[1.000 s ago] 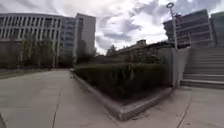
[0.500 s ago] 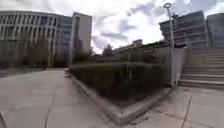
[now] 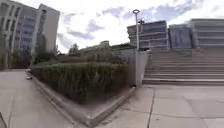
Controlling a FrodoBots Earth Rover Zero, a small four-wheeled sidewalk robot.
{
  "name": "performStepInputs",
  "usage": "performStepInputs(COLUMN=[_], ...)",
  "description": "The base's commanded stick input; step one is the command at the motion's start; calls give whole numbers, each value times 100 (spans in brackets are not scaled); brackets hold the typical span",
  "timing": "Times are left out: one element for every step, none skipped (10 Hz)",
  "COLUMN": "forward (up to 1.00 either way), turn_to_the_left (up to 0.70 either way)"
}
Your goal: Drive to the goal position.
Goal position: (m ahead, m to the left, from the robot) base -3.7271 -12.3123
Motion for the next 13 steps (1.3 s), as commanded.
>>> performStepInputs(forward=[0,0,0,0,0,0,38,100,100,100,100,100,100], turn_to_the_left=[-100,-100,-100,-100,-100,-100,-77,-39,-39,-39,-39,-39,-39])
